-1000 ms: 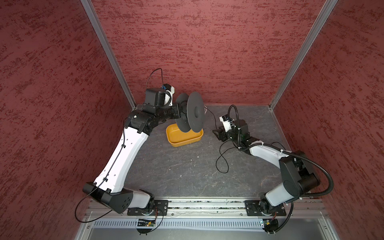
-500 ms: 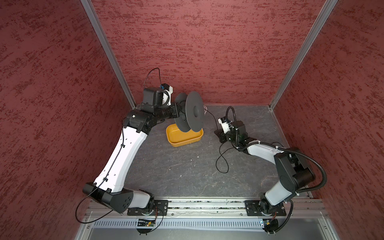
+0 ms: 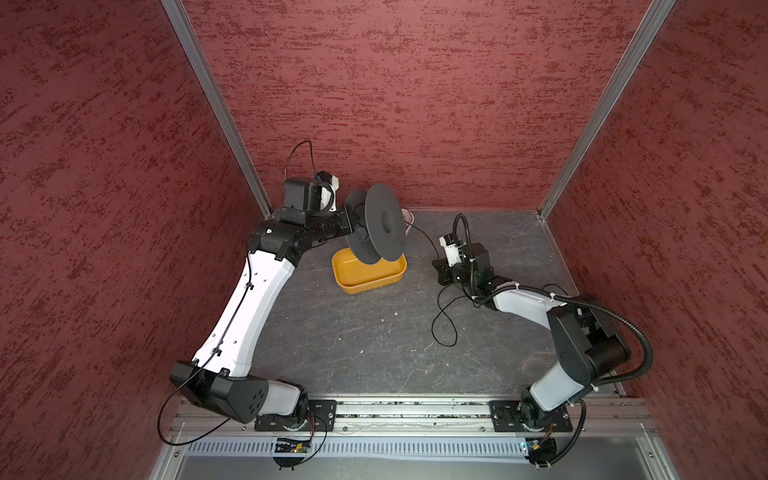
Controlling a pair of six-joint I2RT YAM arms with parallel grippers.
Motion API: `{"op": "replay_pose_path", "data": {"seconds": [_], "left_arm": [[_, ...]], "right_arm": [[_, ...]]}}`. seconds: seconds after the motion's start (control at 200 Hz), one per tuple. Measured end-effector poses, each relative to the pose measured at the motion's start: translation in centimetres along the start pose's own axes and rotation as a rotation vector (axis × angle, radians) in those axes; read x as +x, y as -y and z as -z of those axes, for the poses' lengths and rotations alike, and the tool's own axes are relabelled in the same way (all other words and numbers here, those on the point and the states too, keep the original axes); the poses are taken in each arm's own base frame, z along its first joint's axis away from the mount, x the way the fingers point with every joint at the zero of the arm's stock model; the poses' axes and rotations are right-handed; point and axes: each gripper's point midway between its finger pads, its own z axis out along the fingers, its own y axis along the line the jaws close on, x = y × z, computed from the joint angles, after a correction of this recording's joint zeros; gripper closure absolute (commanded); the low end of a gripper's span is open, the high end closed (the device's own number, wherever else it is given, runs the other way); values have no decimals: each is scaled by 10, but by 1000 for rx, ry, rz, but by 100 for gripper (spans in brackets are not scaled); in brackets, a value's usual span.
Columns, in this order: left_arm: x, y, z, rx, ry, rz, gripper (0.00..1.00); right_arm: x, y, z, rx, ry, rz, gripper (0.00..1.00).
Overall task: Wrap the cables
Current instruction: 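Draw the cable around the hub and back toward the robot with the right gripper, then lift the cable up over the spool with the right gripper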
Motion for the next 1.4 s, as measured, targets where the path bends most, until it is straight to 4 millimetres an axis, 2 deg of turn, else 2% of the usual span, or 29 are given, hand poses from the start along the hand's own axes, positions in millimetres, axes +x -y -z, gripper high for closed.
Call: {"op": "replay_pose_path", "data": {"seconds": [0.21, 0.461, 0.616, 0.892, 1.177, 1.398], "left_arm": [[1, -10, -22, -10, -24, 37, 100], [1, -20, -28, -45, -6, 72, 100], [-4, -24, -29, -62, 17, 87, 100], [0, -38, -37, -109, 19, 133, 100], [-2, -51, -42, -162, 56, 174, 100], [-1, -61, -43, -247, 86, 161, 100]], "right_arm": [[21, -8, -1, 9, -33, 0, 100], [29, -32, -5, 2, -47, 50, 100], [33, -58, -7, -23, -56, 113, 100], [33, -103, -9, -75, -58, 231, 100], [58, -150, -12, -172, -104, 314, 100], [43, -189, -8, -238, -83, 373, 100]]}}
